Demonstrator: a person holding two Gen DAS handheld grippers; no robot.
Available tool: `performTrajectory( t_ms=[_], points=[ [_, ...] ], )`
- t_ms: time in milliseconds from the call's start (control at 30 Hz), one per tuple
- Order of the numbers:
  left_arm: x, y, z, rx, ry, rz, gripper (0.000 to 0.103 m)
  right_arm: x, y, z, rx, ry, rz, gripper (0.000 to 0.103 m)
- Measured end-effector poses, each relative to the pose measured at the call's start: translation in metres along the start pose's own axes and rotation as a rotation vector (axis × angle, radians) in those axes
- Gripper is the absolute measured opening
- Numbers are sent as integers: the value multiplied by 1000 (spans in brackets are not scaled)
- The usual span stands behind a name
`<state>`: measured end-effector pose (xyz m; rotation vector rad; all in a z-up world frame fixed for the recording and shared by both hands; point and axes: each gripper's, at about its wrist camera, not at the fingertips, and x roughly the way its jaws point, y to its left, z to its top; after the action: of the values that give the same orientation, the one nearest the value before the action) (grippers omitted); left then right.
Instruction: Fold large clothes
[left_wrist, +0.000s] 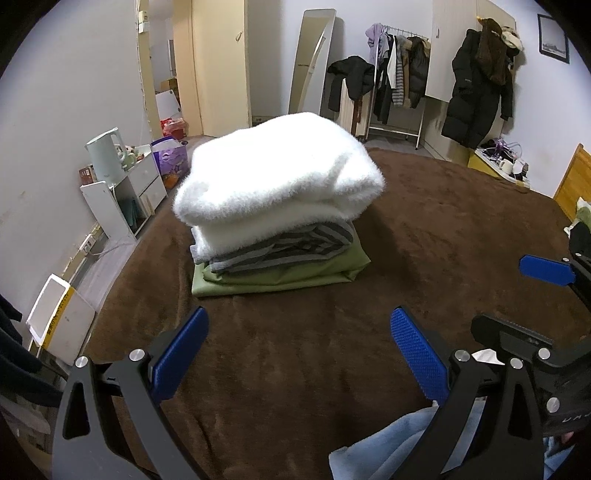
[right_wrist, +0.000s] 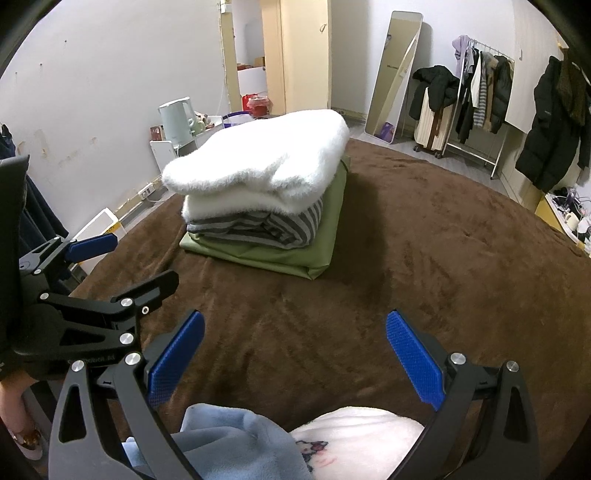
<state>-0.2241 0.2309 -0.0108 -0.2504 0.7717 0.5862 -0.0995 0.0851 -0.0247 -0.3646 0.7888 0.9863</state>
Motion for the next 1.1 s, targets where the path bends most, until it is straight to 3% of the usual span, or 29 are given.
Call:
performTrajectory(
  t_ms=[767,1100],
  points=[
    [-2,5,8,17,-65,50,96,3,-1,1,6,6,-10,97],
    [6,5,12,10,-25,79,97,3,0,2,3,5,-12,97]
  ],
)
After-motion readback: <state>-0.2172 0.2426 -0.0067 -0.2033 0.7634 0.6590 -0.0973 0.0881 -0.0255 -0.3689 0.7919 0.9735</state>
